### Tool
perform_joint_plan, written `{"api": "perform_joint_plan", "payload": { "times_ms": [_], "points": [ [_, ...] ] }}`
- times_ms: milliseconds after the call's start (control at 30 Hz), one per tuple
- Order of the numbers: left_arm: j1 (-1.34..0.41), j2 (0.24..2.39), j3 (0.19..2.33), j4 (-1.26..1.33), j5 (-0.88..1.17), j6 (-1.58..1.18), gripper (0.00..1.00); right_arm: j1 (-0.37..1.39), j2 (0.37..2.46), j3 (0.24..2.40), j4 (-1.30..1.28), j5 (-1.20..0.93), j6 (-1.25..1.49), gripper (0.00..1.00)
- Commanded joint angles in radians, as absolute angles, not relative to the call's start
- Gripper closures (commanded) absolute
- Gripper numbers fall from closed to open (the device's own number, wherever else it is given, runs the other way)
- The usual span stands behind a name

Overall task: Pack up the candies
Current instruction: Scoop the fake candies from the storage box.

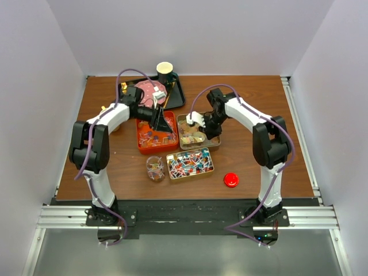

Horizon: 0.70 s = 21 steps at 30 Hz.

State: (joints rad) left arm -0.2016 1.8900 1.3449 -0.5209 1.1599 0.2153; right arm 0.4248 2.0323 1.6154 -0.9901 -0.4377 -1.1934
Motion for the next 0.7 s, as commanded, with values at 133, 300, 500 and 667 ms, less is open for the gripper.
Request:
{"api": "perform_joint_plan", "payload": {
  "times_ms": [133,300,500,667],
  "points": [
    [-0.149,1.893,1.407,-0.621,1.111,0.328,0.46,0.414,1.984,1.685,-1.063,-0.476,-1.196,1.0],
    [-0.141,1.864,1.388,-0.626,1.083,0.337,0.46,0.408,1.991,1.635,-1.048,-0.462,-1.178,1.0],
    [-0.14,1.842,1.364,-0.641,1.055,0.36,0.46,0.377,1.993,1.549,-0.966,-0.46,-1.155,1.0],
    [-0.137,1.827,1.365,-0.661,1.016,0.4,0.46,0.353,1.953,1.52,-0.902,-0.505,-1.111,1.0]
  ]
}}
